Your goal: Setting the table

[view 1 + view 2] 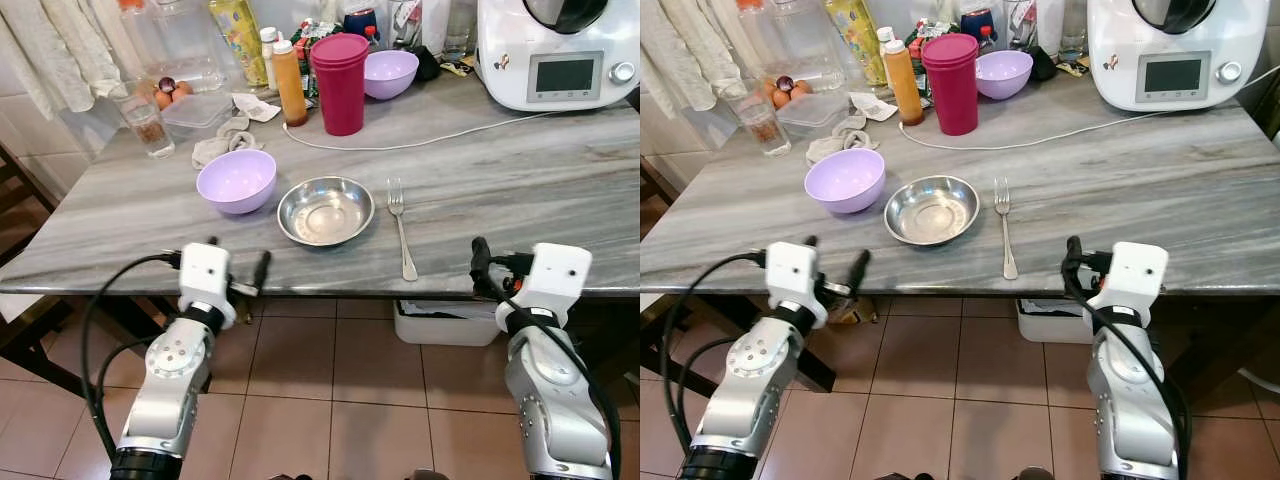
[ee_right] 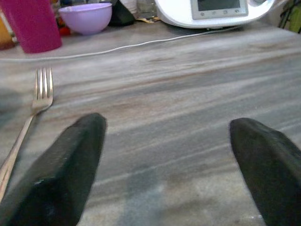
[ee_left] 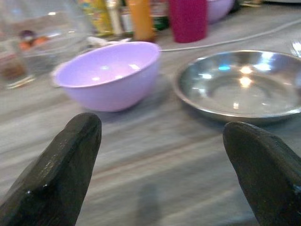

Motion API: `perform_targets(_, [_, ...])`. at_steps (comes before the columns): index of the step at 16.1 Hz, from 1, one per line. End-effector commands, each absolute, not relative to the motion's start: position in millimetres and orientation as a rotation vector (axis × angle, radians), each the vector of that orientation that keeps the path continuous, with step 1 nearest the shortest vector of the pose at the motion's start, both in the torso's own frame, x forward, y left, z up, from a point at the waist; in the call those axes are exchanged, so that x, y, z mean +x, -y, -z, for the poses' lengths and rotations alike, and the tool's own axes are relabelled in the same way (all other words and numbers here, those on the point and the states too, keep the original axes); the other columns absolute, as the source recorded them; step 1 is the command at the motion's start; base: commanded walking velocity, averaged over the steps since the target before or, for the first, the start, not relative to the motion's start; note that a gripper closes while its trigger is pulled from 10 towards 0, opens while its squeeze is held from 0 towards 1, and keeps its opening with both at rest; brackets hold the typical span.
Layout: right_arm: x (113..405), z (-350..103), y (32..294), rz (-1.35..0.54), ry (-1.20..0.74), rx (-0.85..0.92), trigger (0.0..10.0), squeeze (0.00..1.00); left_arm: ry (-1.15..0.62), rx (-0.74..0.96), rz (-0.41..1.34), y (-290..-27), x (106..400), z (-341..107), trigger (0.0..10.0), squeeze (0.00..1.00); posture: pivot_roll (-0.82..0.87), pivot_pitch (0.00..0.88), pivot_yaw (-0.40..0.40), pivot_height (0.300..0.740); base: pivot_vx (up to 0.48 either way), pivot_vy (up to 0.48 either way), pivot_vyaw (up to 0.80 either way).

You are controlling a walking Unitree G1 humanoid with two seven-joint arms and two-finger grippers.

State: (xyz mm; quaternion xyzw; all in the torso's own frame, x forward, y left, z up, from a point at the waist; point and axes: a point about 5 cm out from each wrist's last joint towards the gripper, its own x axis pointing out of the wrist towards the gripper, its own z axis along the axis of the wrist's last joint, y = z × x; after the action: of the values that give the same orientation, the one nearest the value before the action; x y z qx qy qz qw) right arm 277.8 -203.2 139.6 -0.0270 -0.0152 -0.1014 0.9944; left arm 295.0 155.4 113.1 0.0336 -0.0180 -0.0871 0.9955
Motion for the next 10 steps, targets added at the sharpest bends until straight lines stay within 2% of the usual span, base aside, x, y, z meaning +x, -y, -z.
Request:
perform_targets(1, [282,-149,195,0.19,0.053,-0.112,10.0,0.0,0.026,0.082,0.121,-163,296,-111,10.0,0.0,-0.26,0.05,0.148,0.74,0.0,0.0,0.0])
perform_targets(2, [282,-154,186,0.112,0.105,-0.047,10.0,0.0,0.03,0.083,0.097,-165,295,-110,10.0,0.0,-0.26,0.05,0.148,0.74,0.0,0.0,0.0])
perform_targets(5, [279,-148,187,0.119,0.048,-0.08,10.0,0.0,0.031,0.083,0.047,-168,290,-106,10.0,0.0,-0.25,0.054,0.134,0.74,0.0,0.0,0.0])
perform_targets(7, [274,-142,180,0.035,0.018,-0.096,10.0,0.0,0.016,0.065,0.039,-167,288,-102,10.0,0.0,-0.25,0.055,0.127,0.74,0.0,0.0,0.0])
perform_targets(8, [271,-143,174,-0.027,0.026,-0.041,10.0,0.0,0.014,0.068,0.034,-165,288,-102,10.0,0.0,-0.25,0.048,0.121,0.74,0.0,0.0,0.0])
perform_targets(10, [275,-144,174,-0.012,0.024,-0.073,10.0,0.0,0.022,0.052,0.017,-159,294,-106,10.0,0.0,-0.25,0.037,0.115,0.74,0.0,0.0,0.0])
